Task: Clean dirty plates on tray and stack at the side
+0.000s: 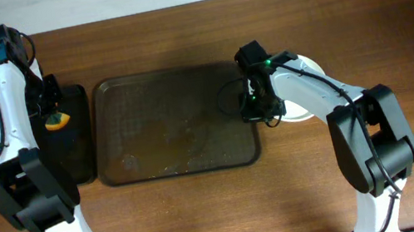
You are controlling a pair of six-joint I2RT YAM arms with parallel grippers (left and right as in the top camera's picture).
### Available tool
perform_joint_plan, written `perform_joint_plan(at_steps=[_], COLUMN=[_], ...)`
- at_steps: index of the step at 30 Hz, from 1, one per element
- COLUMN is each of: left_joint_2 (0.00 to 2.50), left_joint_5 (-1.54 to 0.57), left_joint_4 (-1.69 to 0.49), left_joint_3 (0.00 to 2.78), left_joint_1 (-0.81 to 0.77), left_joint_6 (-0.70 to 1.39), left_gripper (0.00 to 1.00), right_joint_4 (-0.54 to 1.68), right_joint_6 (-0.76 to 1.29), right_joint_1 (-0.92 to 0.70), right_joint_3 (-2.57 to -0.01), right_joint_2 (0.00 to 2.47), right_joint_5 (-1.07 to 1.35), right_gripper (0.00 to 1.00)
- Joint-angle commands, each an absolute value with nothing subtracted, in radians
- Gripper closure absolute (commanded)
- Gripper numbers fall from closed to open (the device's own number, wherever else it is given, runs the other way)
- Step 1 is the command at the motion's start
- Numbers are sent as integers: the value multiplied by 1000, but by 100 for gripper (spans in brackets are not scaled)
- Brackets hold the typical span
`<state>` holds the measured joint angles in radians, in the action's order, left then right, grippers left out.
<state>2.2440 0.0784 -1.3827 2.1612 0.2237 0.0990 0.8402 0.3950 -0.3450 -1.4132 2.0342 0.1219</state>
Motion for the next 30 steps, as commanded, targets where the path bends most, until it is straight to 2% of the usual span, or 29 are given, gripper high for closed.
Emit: perform_joint_plan(at_steps=[1,16,18,20,25,30], left_joint_2=[2227,2227,2227,2227,2227,2227], left_joint_5=[68,67,68,68,76,87], left_joint_4=[-1380,-1381,-1381,-1394,-1414,-1318], left_joint_3=[2154,2154,2154,2154,2144,2055], left_joint_1=[223,223,223,223,226,239], left_joint_6=[104,104,102,85,76,-6], left_gripper=[99,99,99,99,99,99], right_joint_4=[829,785,789,848,1023,1153], right_joint_6=[387,343,321,321,309,284], right_joint_1=[-352,-352,-352,-352,-352,-352], right_joint_3=[-1443,-1443,-1446,-1493,-1684,-1838], right_joint_2=[2056,2056,2054,2054,2054,2054], right_joint_5=[135,142,155,154,154,151], right_gripper=[96,95,53,45,36,30])
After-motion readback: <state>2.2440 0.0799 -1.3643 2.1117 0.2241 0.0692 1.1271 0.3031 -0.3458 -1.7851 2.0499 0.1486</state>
